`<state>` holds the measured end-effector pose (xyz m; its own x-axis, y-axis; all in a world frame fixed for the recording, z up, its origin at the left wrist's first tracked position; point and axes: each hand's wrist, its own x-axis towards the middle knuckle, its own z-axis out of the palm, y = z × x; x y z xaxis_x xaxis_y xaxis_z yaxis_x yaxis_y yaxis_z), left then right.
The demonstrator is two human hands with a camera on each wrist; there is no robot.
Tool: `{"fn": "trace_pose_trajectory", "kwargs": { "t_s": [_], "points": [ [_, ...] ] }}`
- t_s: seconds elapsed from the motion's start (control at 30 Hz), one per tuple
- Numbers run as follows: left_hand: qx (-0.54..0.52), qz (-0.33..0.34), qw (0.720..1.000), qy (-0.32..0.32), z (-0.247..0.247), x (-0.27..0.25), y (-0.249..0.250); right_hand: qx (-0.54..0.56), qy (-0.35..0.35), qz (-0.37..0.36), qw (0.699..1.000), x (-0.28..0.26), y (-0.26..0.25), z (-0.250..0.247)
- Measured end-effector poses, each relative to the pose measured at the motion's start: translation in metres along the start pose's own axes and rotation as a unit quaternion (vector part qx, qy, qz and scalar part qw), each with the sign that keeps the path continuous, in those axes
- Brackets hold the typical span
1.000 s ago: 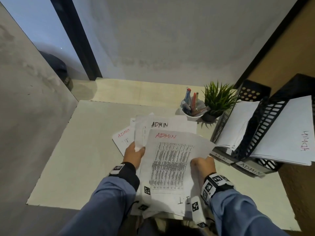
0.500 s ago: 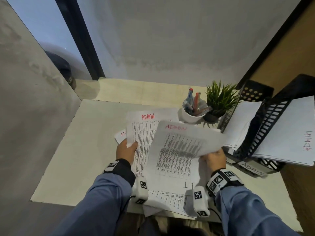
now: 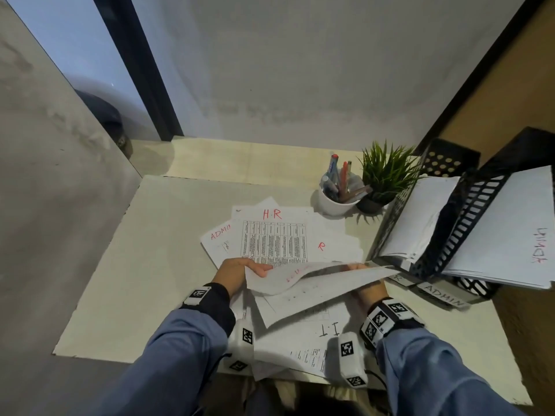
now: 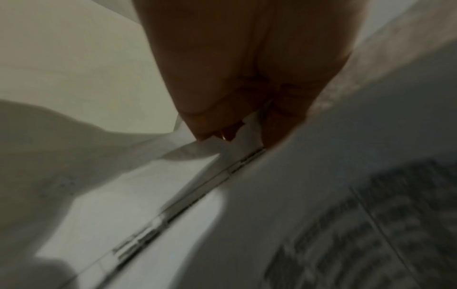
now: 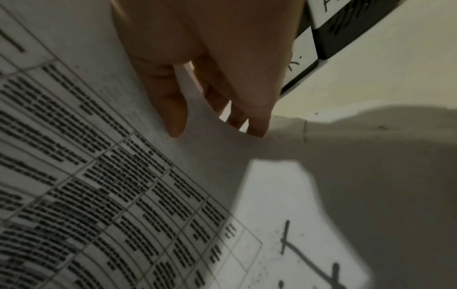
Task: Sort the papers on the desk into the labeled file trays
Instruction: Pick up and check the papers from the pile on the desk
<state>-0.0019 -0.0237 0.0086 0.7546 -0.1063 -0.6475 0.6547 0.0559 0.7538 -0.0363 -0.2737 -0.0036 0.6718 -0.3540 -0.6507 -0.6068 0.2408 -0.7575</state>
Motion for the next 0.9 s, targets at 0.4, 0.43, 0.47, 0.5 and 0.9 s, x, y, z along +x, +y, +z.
{"fn": "trace_pose_trajectory", "kwargs": {
  "t_s": [0.4, 0.43, 0.47, 0.5, 0.9],
  "points": [
    [0.052, 0.206, 0.977, 0.018, 0.042, -0.037, 0.038, 0.061, -0.025, -0.137, 0.988, -0.039, -0.067, 0.012],
    [0.058, 0.239, 0.968, 0.052, 0.044, -0.039, 0.044, 0.047, -0.019, -0.175, 0.983, -0.043, -0.073, 0.011],
    [0.058, 0.263, 0.960, 0.078, 0.046, -0.043, 0.049, 0.036, -0.010, -0.213, 0.976, -0.048, -0.080, 0.009],
    [0.054, 0.274, 0.955, 0.097, 0.046, -0.044, 0.052, 0.029, -0.004, -0.246, 0.969, -0.052, -0.086, 0.008],
    [0.175, 0.169, 0.970, 0.029, 0.048, -0.047, 0.014, -0.089, -0.030, -0.148, 0.985, -0.052, -0.051, -0.002]
  ]
}}
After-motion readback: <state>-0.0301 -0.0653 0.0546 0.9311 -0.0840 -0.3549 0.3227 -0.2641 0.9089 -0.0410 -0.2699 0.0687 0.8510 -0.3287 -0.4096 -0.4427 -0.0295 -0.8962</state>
